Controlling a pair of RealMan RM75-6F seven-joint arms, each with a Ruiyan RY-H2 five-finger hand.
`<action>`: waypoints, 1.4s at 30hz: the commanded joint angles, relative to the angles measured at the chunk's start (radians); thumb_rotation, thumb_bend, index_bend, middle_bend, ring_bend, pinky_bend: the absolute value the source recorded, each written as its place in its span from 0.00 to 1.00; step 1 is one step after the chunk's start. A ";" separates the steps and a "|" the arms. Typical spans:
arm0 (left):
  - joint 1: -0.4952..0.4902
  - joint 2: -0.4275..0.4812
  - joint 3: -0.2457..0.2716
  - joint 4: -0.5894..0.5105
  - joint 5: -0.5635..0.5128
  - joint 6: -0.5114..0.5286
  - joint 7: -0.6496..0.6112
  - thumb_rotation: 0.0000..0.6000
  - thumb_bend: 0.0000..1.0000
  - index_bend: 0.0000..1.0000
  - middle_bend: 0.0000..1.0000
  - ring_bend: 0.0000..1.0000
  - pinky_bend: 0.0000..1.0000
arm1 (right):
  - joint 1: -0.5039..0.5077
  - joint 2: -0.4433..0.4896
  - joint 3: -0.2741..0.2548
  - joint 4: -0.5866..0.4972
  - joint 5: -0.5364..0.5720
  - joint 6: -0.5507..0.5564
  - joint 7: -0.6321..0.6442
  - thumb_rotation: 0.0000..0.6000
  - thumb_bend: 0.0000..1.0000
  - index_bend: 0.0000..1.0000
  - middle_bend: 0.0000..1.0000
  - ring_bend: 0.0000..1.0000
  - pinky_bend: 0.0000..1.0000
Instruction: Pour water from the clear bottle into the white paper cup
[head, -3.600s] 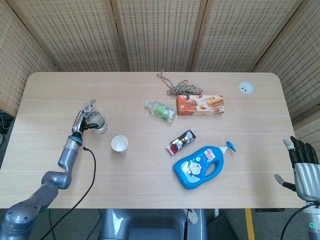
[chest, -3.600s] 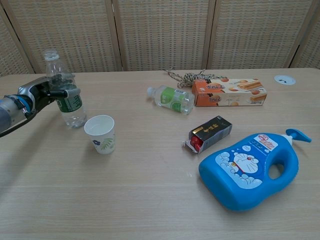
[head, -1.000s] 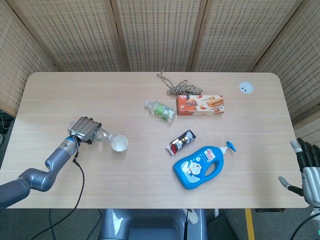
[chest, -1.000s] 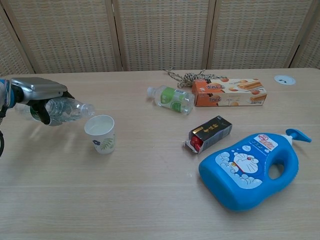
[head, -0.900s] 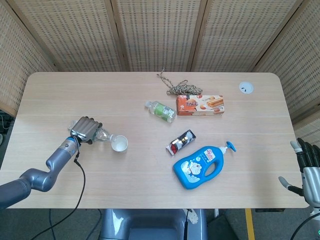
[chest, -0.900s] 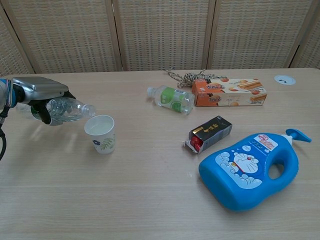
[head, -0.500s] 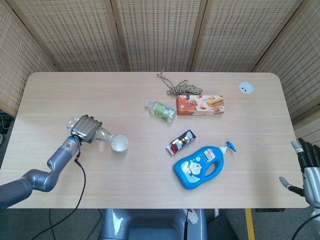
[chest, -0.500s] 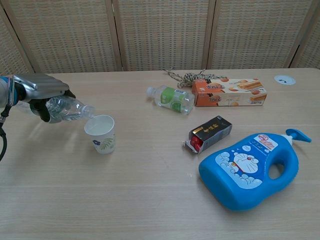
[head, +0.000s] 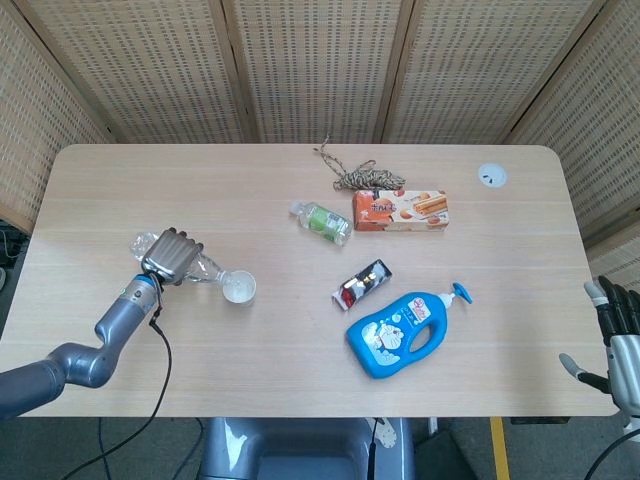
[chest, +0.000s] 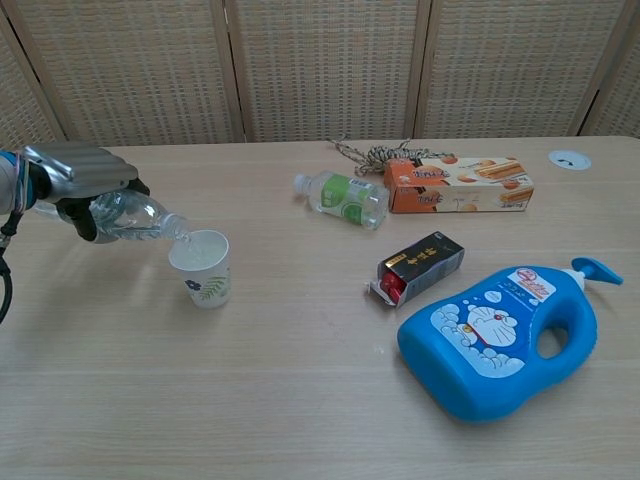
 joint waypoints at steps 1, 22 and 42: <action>-0.002 0.001 0.002 -0.011 -0.007 0.010 0.016 1.00 0.61 0.62 0.55 0.34 0.40 | 0.000 0.001 0.000 0.000 0.000 0.000 0.001 1.00 0.00 0.00 0.00 0.00 0.00; 0.035 0.003 -0.008 0.016 0.102 0.022 -0.213 1.00 0.61 0.62 0.55 0.34 0.40 | 0.001 -0.001 -0.001 -0.001 -0.002 -0.004 -0.008 1.00 0.00 0.00 0.00 0.00 0.00; 0.129 -0.030 -0.177 0.069 0.200 0.054 -1.100 1.00 0.61 0.62 0.52 0.34 0.38 | 0.006 -0.010 -0.004 -0.005 0.000 -0.016 -0.037 1.00 0.00 0.00 0.00 0.00 0.00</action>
